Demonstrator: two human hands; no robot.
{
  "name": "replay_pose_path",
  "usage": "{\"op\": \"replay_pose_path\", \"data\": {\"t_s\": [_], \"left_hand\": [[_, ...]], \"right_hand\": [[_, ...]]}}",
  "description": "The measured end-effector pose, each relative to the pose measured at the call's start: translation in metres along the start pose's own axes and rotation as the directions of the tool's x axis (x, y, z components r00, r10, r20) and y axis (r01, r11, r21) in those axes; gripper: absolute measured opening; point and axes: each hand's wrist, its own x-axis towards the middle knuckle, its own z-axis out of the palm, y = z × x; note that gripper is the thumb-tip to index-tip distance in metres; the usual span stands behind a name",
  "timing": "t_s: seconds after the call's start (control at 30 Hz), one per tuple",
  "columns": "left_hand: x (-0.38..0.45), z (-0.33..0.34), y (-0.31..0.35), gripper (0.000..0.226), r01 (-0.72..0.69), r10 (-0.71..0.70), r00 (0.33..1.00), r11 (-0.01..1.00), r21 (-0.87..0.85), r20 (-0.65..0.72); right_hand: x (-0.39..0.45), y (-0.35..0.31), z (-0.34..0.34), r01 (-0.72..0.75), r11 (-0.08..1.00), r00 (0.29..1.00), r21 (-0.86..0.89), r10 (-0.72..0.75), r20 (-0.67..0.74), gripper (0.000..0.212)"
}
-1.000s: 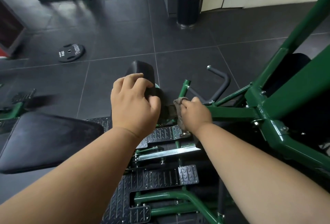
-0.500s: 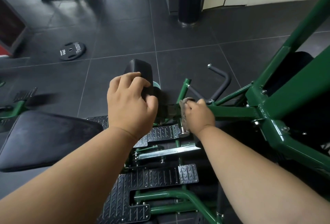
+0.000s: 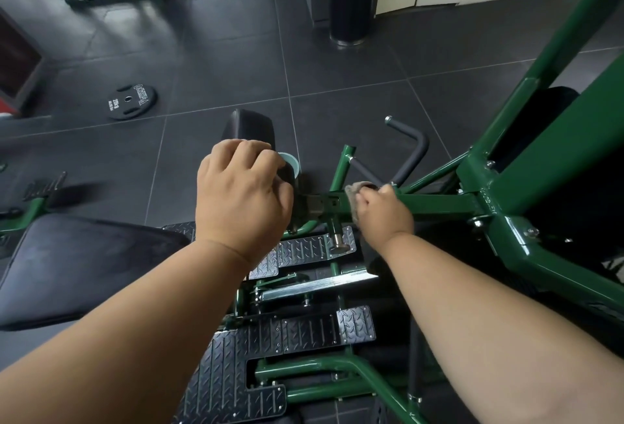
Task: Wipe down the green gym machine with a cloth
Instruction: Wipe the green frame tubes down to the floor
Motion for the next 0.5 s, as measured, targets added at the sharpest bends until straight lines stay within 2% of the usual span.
{"op": "replay_pose_path", "data": {"t_s": [0.07,0.13,0.27,0.4,0.43,0.5], "left_hand": [[0.000,0.000,0.001,0.021,0.016,-0.016,1.000,1.000,0.010,-0.002],[-0.001,0.001,0.001,0.022,0.037,-0.037,0.999,0.999,0.013,0.003],[-0.001,0.002,0.002,0.025,0.054,-0.054,0.999,0.998,0.011,-0.004],[-0.001,0.003,0.001,0.028,0.065,-0.065,0.998,0.998,0.002,-0.013],[-0.001,0.003,0.000,0.027,0.061,-0.061,0.998,0.998,0.001,-0.015],[-0.001,0.003,0.000,0.027,0.049,-0.049,0.999,0.999,-0.005,-0.021]], "right_hand": [[0.001,0.011,-0.003,-0.066,0.998,0.998,0.010,0.066,-0.003,0.038],[-0.002,0.006,-0.008,-0.056,0.998,0.998,0.020,0.056,0.008,0.039],[-0.032,-0.034,-0.007,0.168,0.985,0.982,0.037,-0.171,0.082,0.023],[-0.063,-0.041,0.005,0.283,0.957,0.950,0.071,-0.289,0.117,0.010],[-0.065,-0.035,0.005,0.289,0.955,0.949,0.071,-0.296,0.111,0.012],[-0.058,-0.016,0.005,0.182,0.977,0.980,0.110,-0.190,0.064,0.022]]}}
